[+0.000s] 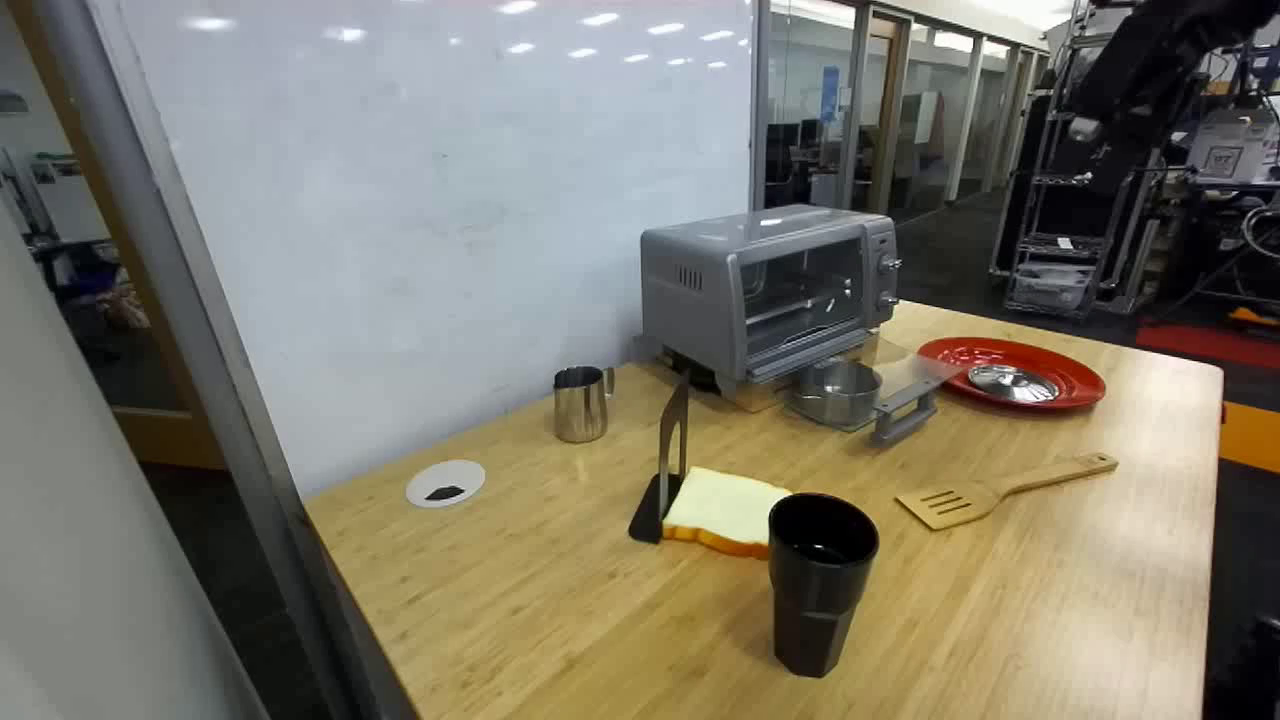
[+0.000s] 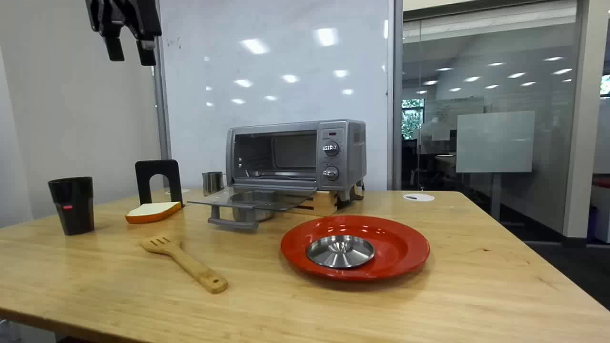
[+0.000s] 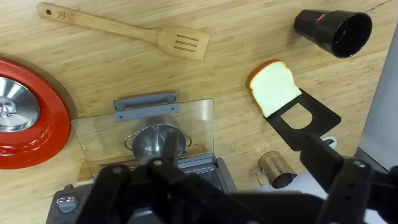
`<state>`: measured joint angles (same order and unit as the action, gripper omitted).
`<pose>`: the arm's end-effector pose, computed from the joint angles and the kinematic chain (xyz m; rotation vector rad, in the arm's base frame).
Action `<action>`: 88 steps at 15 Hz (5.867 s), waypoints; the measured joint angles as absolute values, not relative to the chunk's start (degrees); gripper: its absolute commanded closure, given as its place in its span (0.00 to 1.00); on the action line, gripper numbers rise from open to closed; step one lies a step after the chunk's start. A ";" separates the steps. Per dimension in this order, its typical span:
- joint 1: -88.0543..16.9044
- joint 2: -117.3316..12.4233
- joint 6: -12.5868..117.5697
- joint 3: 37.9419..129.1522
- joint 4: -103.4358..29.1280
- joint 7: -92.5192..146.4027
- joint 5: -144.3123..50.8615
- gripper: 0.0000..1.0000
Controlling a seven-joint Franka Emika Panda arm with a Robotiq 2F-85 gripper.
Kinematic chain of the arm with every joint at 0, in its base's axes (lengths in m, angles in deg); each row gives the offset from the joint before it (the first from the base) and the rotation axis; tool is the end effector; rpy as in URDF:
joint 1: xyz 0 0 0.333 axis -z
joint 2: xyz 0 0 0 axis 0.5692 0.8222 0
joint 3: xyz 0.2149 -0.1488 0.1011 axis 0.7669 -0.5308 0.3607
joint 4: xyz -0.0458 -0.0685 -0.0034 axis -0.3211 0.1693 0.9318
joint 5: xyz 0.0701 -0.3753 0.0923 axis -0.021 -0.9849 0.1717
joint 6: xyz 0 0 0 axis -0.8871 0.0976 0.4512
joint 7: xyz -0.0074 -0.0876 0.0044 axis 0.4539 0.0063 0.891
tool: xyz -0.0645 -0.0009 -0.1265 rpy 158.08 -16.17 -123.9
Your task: Use the wooden spatula to place the slice of bread in the mini oven then close the oven door
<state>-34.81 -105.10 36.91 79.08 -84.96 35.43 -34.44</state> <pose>0.4134 -0.0480 0.4796 -2.8955 0.1759 -0.4010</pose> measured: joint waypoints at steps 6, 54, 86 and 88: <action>-34.81 -105.10 36.91 79.08 -84.96 35.43 -34.44 0.00; -33.52 -84.81 32.94 68.03 -80.27 66.80 -44.37 0.00; -25.58 -79.98 65.11 65.74 -99.78 117.25 -53.68 0.00; -25.62 -79.49 67.54 65.70 -101.24 120.31 -50.21 0.00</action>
